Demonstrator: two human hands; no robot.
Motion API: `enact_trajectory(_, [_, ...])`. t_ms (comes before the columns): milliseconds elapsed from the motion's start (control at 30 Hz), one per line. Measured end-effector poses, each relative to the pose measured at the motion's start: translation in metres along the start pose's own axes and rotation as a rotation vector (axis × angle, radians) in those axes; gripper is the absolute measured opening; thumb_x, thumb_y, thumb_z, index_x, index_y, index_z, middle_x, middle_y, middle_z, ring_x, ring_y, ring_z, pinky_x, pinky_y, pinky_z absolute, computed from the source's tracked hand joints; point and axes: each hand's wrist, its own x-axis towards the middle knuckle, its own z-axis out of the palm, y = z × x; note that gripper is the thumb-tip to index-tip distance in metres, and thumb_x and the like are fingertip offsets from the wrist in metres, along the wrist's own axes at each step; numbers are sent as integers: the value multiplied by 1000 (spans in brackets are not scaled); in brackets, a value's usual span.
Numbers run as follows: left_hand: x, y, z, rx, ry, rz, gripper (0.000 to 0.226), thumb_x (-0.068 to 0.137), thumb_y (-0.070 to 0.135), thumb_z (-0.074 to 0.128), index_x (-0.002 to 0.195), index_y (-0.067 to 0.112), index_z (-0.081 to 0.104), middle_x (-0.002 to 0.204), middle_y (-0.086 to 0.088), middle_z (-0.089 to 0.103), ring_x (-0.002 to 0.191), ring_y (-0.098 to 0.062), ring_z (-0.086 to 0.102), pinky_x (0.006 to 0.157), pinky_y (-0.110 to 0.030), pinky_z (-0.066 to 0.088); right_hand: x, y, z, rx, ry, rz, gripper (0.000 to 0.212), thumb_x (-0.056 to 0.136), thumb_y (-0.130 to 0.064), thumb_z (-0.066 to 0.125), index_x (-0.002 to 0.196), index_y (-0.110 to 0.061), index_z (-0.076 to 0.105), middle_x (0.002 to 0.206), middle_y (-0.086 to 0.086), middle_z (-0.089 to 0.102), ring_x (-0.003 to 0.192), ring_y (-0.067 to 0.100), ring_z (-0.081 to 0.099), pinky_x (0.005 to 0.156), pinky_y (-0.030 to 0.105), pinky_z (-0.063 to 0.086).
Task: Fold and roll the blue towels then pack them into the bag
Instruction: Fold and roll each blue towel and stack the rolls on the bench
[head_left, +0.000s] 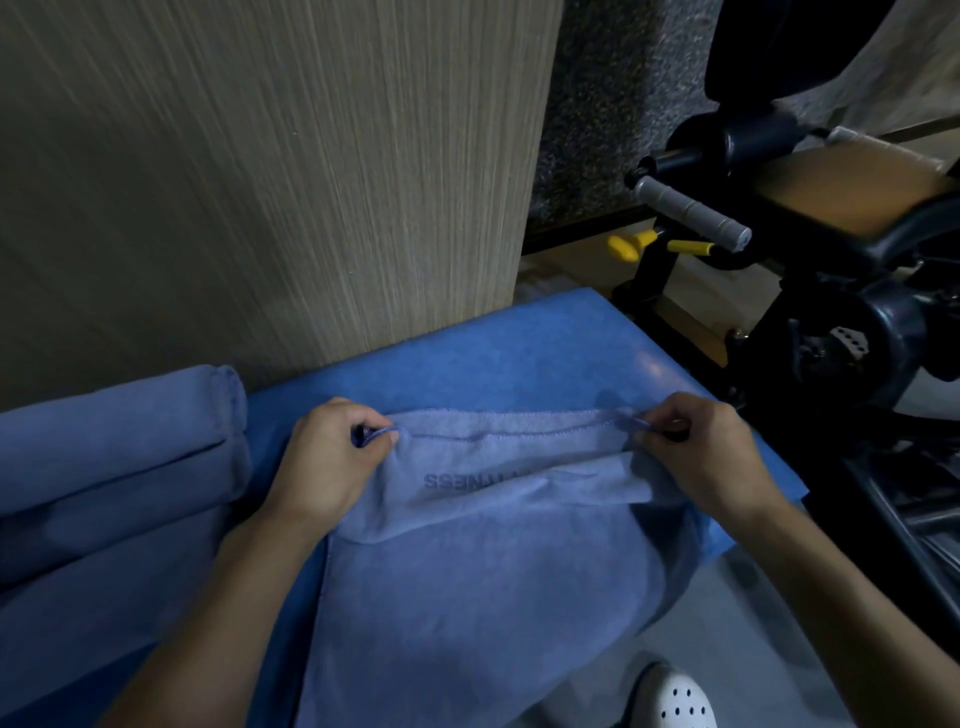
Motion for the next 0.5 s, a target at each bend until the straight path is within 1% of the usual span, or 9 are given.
enact_trajectory(33, [1, 0, 0, -13, 12, -4, 29, 79, 8, 78, 67, 31, 66, 76, 1, 64, 69, -10, 60, 64, -13, 43, 0, -2, -1, 39, 8, 26, 14, 78, -7, 77, 73, -13, 65, 77, -4, 69, 72, 4, 62, 60, 11, 43])
enact_trajectory(100, [2, 2, -3, -69, 24, -45, 32, 80, 10, 78, 66, 36, 65, 75, -3, 67, 69, -20, 65, 69, -33, 53, -1, -7, -2, 122, 4, 73, 14, 78, -6, 76, 72, -11, 65, 78, -1, 70, 71, 9, 63, 66, 24, 49])
enact_trajectory(167, [2, 5, -8, -141, 9, -86, 22, 82, 11, 76, 70, 29, 71, 74, -7, 71, 74, -28, 69, 73, -45, 56, -3, -10, -2, 204, -19, 110, 13, 79, -4, 75, 72, -8, 64, 76, 6, 69, 66, 13, 60, 67, 33, 50])
enact_trajectory(200, [3, 7, -11, -175, 3, -94, 18, 83, 10, 75, 72, 24, 73, 74, -5, 73, 75, -26, 70, 74, -45, 56, -4, -10, -4, 258, -25, 125, 13, 80, -3, 74, 73, -5, 64, 77, 13, 69, 66, 16, 60, 67, 36, 50])
enact_trajectory(267, [3, 12, -16, -233, 1, -107, 16, 84, 7, 74, 75, 20, 74, 74, 4, 74, 72, -11, 70, 73, -35, 55, -4, -11, -8, 391, -19, 138, 14, 82, 1, 71, 73, -2, 61, 75, 20, 67, 68, 20, 60, 68, 40, 51])
enact_trajectory(333, [2, 19, -23, -256, 5, -109, 18, 85, 6, 72, 74, 19, 73, 72, 10, 73, 65, 2, 63, 68, -19, 51, -5, -11, -14, 513, 5, 144, 16, 83, 3, 70, 72, -5, 61, 66, 8, 65, 64, 15, 60, 64, 32, 52])
enact_trajectory(400, [1, 27, -30, -277, 39, -96, 18, 86, 6, 70, 73, 18, 73, 71, 5, 72, 63, 2, 60, 64, -14, 47, -8, -13, -20, 603, 32, 122, 16, 84, 2, 70, 73, -8, 62, 61, -5, 63, 62, 6, 58, 58, 18, 49])
enact_trajectory(433, [0, 31, -34, -295, 61, -83, 19, 86, 6, 70, 72, 19, 72, 71, 3, 72, 63, 1, 59, 64, -14, 47, -11, -15, -23, 637, 44, 95, 15, 85, 1, 69, 75, -9, 63, 63, -7, 63, 65, 6, 58, 60, 16, 48])
enact_trajectory(500, [-6, 42, -42, -338, 93, -56, 20, 86, 7, 72, 72, 22, 73, 69, 6, 71, 63, 2, 59, 64, -12, 47, -19, -18, -30, 686, 73, 49, 12, 86, -2, 69, 77, -11, 67, 69, -6, 64, 73, 10, 56, 68, 20, 47])
